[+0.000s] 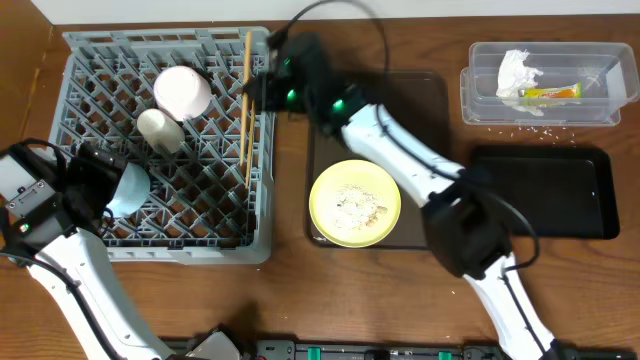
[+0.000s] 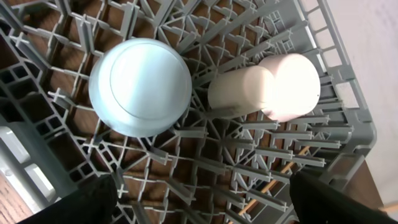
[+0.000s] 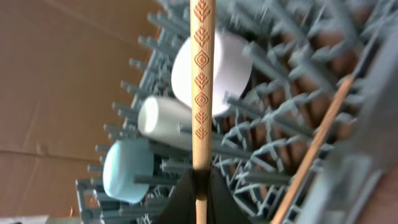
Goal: Sort waste into correct bins and load items into the dishwasher
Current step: 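Carry the second chopstick to the rack and insert it beside the first, then move the right gripper to the yellow plate and grip its rim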
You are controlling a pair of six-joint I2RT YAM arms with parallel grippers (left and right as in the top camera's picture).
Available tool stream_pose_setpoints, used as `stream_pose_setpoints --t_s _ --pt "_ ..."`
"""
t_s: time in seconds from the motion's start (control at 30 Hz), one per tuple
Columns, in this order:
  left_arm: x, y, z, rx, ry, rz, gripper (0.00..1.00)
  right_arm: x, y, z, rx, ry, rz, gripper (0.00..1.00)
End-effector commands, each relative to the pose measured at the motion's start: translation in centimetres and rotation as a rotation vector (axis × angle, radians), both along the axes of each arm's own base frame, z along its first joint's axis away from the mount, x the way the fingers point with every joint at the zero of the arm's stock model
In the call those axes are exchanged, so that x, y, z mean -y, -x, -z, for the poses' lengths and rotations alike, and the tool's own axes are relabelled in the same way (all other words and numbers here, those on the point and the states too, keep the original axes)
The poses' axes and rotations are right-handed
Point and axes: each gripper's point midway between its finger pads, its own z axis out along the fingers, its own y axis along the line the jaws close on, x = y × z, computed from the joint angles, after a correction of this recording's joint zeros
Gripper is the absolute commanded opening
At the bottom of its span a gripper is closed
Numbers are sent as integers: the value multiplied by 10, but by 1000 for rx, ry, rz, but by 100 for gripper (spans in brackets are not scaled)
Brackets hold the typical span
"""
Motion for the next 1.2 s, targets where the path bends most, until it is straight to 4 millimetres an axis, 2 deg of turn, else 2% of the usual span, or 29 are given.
stream_pose_setpoints --t_s 0.0,0.17,0.27,0.3,0.37,0.43,0.57,0.63,0.67,0.7,0.77,0.83,0.87,0.97,1.0,1.03,1.17 --pt "1 -2 1 2 6 7 90 4 -7 -8 5 -12 23 1" --pt "1 -2 1 2 6 7 90 15 -13 -3 -17 -1 30 3" --pt "1 -2 0 2 5 7 90 18 -9 6 -34 37 24 19" --pt "1 -2 1 2 6 7 90 19 -9 8 -30 47 18 30" --pt "1 -2 1 2 6 7 90 19 -8 8 -8 58 5 39" --pt "1 -2 1 2 6 7 90 21 -10 4 12 63 0 47" --pt "1 -2 1 2 6 7 90 35 -18 -9 23 82 11 52" --pt "1 -2 1 2 6 7 90 53 -27 -24 29 106 26 52" --pt "1 -2 1 2 6 7 90 73 -35 -36 43 135 37 53" --pt "1 -2 1 2 6 7 90 83 -39 -41 46 153 42 53" --pt "1 -2 1 2 6 7 90 110 -45 -47 42 207 50 54" --pt "1 -2 0 2 6 7 90 139 -46 -42 -2 275 63 53" --pt "1 -2 1 2 6 7 90 159 -43 -32 -45 328 66 53" --pt "1 -2 1 2 6 7 90 199 -27 -3 -169 457 57 52" --pt "1 -2 1 2 6 7 90 213 -20 10 -217 510 56 52" --pt "1 -2 1 2 6 7 90 238 -4 31 -295 608 32 53" --pt "1 -2 0 2 6 7 90 264 43 71 -429 749 -118 66"
